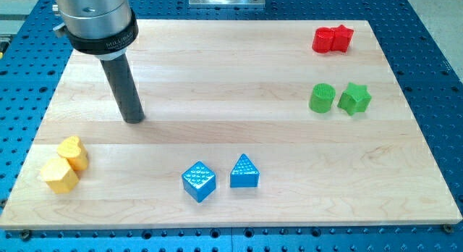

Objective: Push the green blocks closely to each other

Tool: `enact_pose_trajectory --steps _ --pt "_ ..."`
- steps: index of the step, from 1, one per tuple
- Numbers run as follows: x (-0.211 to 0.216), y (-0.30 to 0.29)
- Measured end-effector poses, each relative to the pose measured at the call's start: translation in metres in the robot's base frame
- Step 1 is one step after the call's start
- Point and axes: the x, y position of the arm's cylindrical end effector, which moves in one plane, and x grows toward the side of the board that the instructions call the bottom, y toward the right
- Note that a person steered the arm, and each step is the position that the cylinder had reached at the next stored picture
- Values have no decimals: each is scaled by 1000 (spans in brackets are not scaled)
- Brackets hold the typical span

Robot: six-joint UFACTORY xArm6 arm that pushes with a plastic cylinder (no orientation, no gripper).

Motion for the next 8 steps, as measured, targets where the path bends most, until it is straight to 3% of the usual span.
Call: enact_pose_trajectory --steps 1,3,4,5,6,8 --pt "-7 38" --pt "40 222" --pt "40 340" --pt "39 423" --pt "20 479" --pt "-13 493"
